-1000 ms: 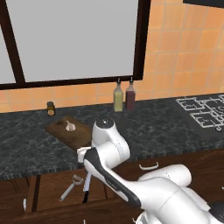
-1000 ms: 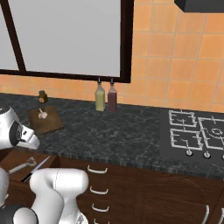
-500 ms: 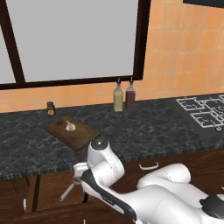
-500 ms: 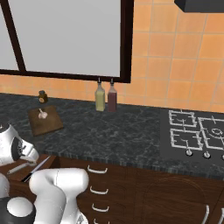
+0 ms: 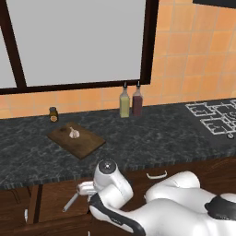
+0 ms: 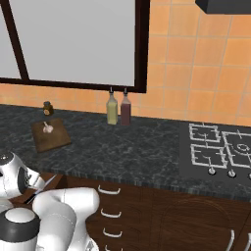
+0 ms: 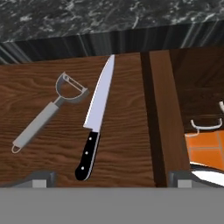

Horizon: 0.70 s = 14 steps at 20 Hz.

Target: Place the appropriate cutting tool for cutting the garlic skin on the cutting board.

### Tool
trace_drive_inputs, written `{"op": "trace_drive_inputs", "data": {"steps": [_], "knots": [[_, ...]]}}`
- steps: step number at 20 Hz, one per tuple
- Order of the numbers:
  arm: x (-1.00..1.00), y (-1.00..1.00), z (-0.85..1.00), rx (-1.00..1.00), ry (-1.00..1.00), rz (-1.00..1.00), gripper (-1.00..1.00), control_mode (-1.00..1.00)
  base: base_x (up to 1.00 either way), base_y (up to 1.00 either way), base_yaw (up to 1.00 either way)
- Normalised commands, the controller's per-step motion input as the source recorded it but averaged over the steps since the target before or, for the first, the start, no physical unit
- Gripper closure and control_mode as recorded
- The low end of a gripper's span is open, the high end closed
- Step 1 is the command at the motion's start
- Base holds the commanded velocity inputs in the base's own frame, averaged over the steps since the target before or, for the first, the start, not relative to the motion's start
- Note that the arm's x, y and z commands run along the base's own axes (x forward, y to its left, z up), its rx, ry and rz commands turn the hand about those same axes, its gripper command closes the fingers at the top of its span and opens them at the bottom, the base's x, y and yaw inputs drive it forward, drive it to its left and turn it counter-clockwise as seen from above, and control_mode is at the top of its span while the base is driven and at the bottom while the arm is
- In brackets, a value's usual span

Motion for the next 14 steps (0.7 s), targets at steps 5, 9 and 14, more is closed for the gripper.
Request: {"op": "trace_drive_inputs", "data": {"steps": [5, 9, 14], "knots": [[-0.05, 0.29, -0.07, 0.0, -0.01, 0.0, -1.0, -1.0, 0.0, 0.0, 0.0], [-0.02, 0.0, 0.0, 0.0, -0.01, 0.0, -1.0, -1.0, 0.0, 0.0, 0.0], [0.13, 0.41, 0.02, 0.0, 0.0, -0.07, -1.0, -1.0, 0.0, 0.0, 0.0]]}}
